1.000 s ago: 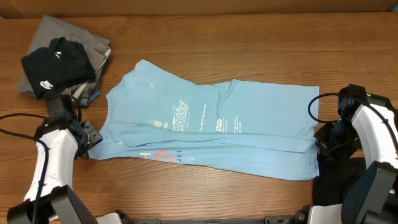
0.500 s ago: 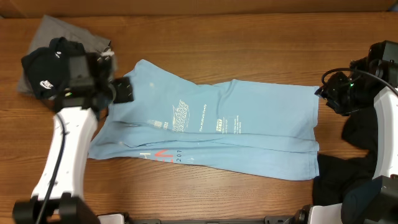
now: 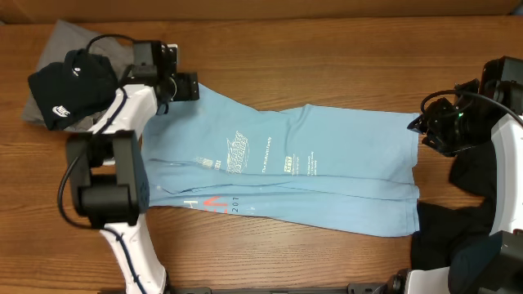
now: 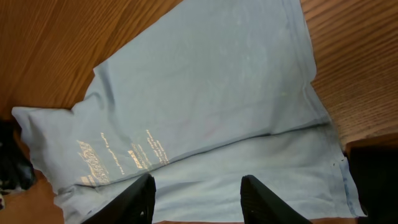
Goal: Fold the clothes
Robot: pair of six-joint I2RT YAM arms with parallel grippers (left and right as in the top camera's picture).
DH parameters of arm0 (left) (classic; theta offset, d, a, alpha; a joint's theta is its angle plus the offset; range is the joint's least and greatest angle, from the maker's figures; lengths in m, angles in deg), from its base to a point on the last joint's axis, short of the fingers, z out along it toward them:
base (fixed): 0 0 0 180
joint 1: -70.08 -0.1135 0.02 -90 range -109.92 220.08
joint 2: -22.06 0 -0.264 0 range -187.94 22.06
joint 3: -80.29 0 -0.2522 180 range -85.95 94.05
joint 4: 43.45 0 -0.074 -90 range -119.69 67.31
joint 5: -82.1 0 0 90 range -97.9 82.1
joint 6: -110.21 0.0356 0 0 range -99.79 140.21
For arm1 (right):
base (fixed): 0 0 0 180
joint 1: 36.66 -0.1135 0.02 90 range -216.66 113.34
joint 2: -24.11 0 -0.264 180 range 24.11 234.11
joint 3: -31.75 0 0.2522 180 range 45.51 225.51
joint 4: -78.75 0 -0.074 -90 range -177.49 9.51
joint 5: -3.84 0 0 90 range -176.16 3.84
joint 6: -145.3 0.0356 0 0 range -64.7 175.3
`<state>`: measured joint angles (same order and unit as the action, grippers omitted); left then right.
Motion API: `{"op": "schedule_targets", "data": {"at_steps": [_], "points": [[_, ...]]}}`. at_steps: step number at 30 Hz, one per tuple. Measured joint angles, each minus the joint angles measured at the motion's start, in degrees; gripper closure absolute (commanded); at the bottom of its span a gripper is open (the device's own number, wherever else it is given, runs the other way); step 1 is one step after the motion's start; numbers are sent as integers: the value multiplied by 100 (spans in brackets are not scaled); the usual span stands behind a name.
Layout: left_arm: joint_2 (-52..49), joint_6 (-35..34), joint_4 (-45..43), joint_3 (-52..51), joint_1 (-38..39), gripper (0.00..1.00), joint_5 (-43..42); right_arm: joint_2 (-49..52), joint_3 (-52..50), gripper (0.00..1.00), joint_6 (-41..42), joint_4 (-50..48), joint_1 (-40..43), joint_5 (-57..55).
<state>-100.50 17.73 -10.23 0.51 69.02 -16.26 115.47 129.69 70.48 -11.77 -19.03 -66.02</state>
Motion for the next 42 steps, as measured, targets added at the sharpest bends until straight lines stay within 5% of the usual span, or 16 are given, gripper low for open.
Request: {"op": "schedule_targets", "data": {"at_steps": [4, 6, 8, 12, 20, 24, 31, 33, 40, 42], "points": [[-514, 42, -319, 157, 127, 25, 37, 0, 0, 52, 0, -24, 0, 0], [-588, 98, -365, 254, 160, 59, 9, 0, 0, 52, -2, -142, 0, 2], [-619, 116, -350, 280, 173, 78, -35, 0, 0, 52, -4, -317, 0, -13], [-619, 122, -59, 334, 170, 96, -120, 0, 2, 52, -22, -796, 0, -140], [-17, 116, 1058, 345, 168, 96, 136, 651, 26, 59, -15, -1849, 0, -501], [1051, 116, 1401, 348, 168, 96, 304, 1652, 26, 47, 9, -2597, 0, -837], [1467, 114, 1779, 348, 168, 96, 350, 2693, 26, 46, -20, -3530, 0, -1392], [1467, 114, 1794, 348, 168, 96, 350, 2909, 26, 51, -20, -3600, 0, -1447], [1467, 114, 1827, 348, 168, 95, 369, 3069, 103, 96, -42, -3582, -11, -1366], [1467, 111, 1838, 348, 168, 95, 411, 3082, 116, 96, -4, -3486, -11, -1281]]}}
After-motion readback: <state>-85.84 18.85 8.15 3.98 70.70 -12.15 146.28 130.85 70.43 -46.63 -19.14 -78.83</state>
